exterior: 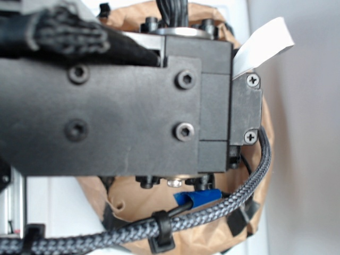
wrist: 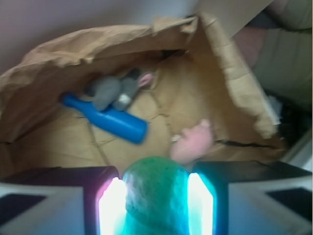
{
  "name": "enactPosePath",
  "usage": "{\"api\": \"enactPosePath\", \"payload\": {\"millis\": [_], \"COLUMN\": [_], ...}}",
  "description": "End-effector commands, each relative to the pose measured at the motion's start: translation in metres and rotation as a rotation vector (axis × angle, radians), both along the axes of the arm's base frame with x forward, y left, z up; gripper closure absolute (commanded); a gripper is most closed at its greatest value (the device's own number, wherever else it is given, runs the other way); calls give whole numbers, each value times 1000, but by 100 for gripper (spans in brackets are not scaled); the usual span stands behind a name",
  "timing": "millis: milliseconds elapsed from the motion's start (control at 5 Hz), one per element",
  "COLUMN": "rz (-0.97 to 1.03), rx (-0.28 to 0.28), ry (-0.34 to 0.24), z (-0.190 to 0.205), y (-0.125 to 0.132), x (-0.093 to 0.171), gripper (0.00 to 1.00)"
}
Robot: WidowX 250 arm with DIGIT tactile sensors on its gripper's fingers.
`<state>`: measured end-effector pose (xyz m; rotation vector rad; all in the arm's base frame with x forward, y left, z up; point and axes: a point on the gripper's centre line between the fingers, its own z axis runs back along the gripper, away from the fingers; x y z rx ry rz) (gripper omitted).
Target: Grab the green ball.
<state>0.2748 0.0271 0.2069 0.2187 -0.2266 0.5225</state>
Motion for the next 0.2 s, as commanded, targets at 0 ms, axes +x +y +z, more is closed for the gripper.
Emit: {"api": "enactPosePath", "payload": {"millis": [0], "rz": [15], "rx": [86], "ry": [-78], "z": [35], "y": [15], "x": [-11], "gripper": [100]}}
